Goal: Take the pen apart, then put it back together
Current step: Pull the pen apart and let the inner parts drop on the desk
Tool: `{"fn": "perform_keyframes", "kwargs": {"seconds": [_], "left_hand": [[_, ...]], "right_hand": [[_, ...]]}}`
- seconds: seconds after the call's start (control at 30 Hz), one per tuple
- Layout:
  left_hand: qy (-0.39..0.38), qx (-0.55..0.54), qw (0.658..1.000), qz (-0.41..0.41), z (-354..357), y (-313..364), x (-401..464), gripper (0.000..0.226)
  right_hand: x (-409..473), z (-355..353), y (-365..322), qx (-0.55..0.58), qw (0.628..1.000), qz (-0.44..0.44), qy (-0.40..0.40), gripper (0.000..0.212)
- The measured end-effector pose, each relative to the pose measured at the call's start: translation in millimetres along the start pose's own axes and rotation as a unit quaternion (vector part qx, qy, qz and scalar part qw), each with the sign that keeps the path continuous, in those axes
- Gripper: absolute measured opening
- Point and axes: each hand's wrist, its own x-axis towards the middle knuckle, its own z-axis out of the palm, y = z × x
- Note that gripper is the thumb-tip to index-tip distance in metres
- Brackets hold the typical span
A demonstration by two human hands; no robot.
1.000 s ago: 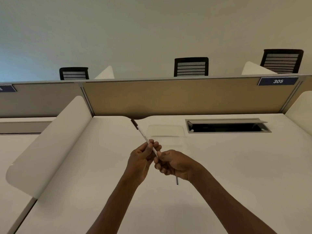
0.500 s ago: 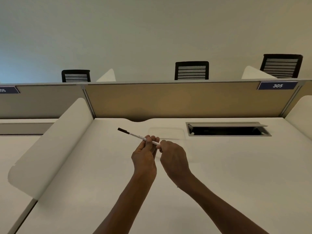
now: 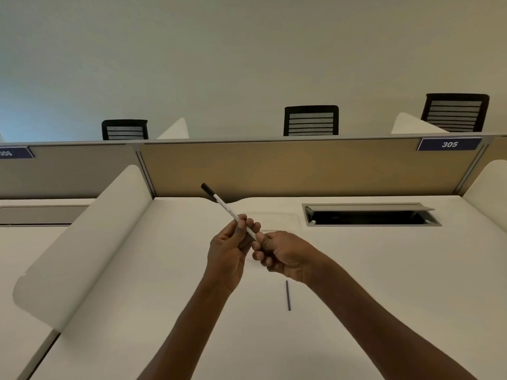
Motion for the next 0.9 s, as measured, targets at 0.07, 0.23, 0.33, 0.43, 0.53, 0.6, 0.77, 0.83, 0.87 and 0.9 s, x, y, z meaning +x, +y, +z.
{"fn": "perform_keyframes", "kwargs": {"seconds": [0.07, 0.23, 0.33, 0.43, 0.53, 0.6, 0.77, 0.83, 0.87, 0.9], "left_hand": [[0.047, 0.014, 0.999, 0.018, 3.3, -8.4, -4.0, 0.019], [0.149, -0.026, 0.988, 0.019, 15.5, -19.6, -10.3, 0.018], [0.168, -0.07, 0.983, -0.014, 21.9, -19.4, -11.4, 0.017], [0.146, -0.053, 0.987, -0.037, 19.8, -16.0, -9.6, 0.019], [0.072, -0.037, 0.996, -0.04, 12.0, -4.5, -3.6, 0.018], [0.021, -0.024, 0.998, -0.052, 8.6, 2.9, -0.8, 0.021], [-0.024, 0.0, 0.999, -0.04, 8.3, 9.5, -0.6, 0.023], [0.019, -0.004, 1.0, -0.002, 9.4, 6.7, -1.9, 0.026], [0.043, -0.002, 0.999, 0.013, 11.1, 4.1, -3.0, 0.027], [0.067, 0.0, 0.997, 0.023, 13.7, 0.8, -4.8, 0.025]], "right_hand": [[4.1, 9.2, 5.5, -0.063, 0.994, -0.031, 0.088, 0.037], [11.4, 24.6, 28.8, -0.491, 0.781, -0.214, 0.322, 0.018], [10.6, 24.5, 40.6, -0.549, 0.671, -0.333, 0.37, 0.008], [9.6, 19.5, 34.6, -0.563, 0.696, -0.285, 0.342, 0.014], [5.8, 9.5, 8.8, -0.268, 0.947, -0.121, 0.13, 0.032], [-3.1, -2.1, -5.5, -0.068, 0.996, -0.062, 0.011, 0.037], [-11.5, -6.1, -15.8, 0.006, 0.999, 0.011, -0.053, 0.037], [-7.6, 3.7, -13.1, -0.032, 0.999, -0.015, 0.005, 0.036], [-4.4, 8.9, -10.6, -0.057, 0.997, -0.037, 0.048, 0.036], [-1.5, 14.0, -8.0, -0.09, 0.99, -0.06, 0.094, 0.036]]}}
